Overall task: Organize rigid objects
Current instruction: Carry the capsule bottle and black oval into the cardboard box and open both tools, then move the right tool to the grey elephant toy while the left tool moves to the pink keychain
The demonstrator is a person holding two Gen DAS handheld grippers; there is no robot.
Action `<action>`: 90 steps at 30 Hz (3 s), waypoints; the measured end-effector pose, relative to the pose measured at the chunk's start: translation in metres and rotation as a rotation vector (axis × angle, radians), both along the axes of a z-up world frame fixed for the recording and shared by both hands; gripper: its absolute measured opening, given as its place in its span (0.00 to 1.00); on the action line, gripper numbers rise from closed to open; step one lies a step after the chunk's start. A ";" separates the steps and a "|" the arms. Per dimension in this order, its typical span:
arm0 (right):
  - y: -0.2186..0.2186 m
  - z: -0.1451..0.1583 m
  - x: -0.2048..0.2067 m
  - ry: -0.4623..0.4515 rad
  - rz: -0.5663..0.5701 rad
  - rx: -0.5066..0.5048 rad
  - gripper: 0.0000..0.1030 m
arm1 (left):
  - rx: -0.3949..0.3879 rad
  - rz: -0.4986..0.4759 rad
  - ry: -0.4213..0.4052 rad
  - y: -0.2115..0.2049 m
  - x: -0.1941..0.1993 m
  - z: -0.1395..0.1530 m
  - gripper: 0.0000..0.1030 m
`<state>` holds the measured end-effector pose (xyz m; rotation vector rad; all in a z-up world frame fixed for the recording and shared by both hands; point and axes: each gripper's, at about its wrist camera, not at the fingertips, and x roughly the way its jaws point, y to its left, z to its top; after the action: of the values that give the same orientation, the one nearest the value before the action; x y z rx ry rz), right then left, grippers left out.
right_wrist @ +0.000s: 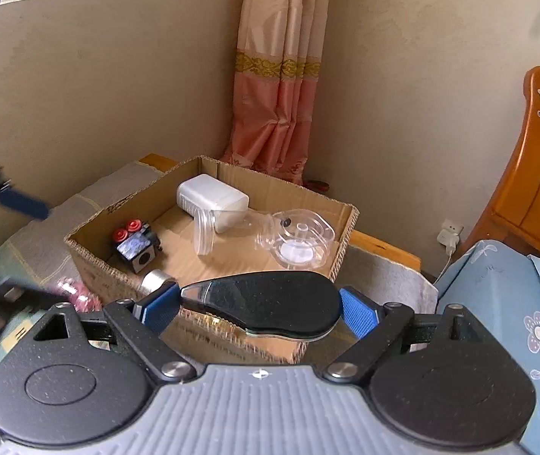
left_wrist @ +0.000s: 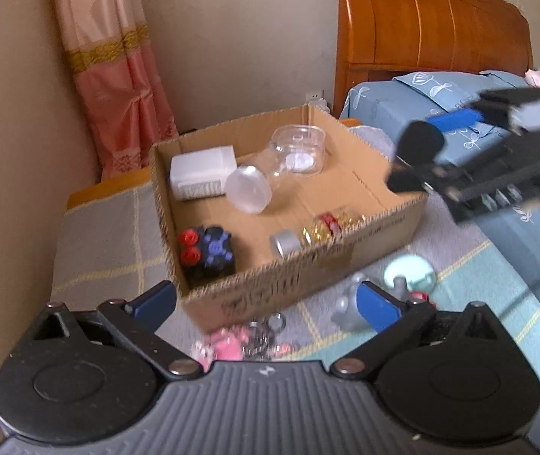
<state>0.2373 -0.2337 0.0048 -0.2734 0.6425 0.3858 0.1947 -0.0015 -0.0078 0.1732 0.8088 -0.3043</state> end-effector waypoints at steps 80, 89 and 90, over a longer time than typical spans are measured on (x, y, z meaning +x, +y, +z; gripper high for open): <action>-0.003 -0.130 -0.100 0.108 -0.395 0.084 1.00 | -0.035 0.248 0.096 0.023 0.000 -0.103 0.99; -0.003 -0.130 -0.103 0.095 -0.389 0.086 1.00 | -0.099 0.317 0.081 0.025 0.010 -0.095 0.99; -0.003 -0.130 -0.103 0.094 -0.388 0.086 1.00 | -0.104 0.328 0.073 0.027 0.011 -0.094 0.99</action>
<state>0.1346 -0.2367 -0.1255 -0.0449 0.7520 0.0528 0.2055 0.0255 -0.1015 -0.0694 0.8761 -0.0432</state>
